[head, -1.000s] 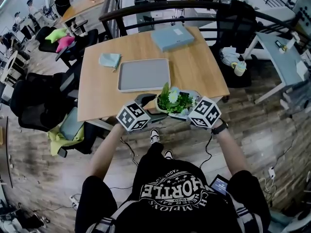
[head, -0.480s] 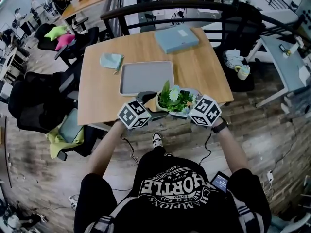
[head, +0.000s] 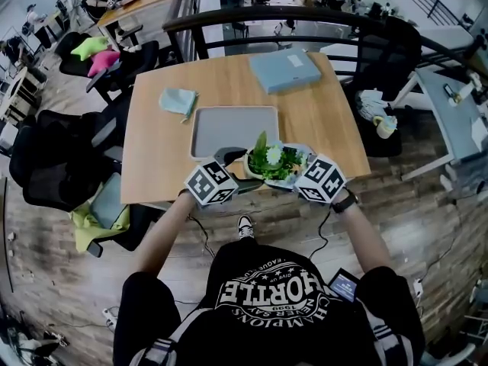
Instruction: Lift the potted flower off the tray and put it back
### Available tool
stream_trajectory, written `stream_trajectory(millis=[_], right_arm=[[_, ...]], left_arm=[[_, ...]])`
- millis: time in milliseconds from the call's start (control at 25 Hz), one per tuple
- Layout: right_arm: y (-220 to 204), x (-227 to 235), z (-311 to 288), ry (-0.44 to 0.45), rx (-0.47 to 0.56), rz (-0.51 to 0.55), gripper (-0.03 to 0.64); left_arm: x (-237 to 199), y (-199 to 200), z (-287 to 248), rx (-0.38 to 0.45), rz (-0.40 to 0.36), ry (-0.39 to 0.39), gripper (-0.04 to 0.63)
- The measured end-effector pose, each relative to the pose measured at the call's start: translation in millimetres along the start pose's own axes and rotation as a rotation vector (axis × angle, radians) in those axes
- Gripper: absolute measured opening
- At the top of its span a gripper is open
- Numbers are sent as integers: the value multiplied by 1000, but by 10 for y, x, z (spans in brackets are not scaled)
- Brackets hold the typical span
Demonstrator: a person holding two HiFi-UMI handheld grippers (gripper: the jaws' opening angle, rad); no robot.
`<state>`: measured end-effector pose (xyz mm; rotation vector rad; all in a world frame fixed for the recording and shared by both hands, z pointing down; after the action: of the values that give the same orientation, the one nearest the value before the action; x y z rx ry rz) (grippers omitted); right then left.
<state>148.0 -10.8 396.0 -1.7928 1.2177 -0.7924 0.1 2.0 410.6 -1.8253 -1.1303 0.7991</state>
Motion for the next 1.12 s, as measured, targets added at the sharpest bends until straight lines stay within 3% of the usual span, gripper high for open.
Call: stream_trajectory(millis=[1120], right_arm=[[290,624,-785,11,-34,-8,451]], left_arm=[[-994,-146,120,6,-9,11,414]])
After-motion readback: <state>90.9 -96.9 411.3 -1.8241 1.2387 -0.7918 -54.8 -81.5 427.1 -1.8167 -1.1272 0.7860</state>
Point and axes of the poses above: the fingertips, and each gripper's own axes: z backward along the fingers, x to its right, y out of its top, the point moved 8 cm from there along z, backward along the fingers, and after that the axes turned 4 degrees about x, right-handed, at the moved point
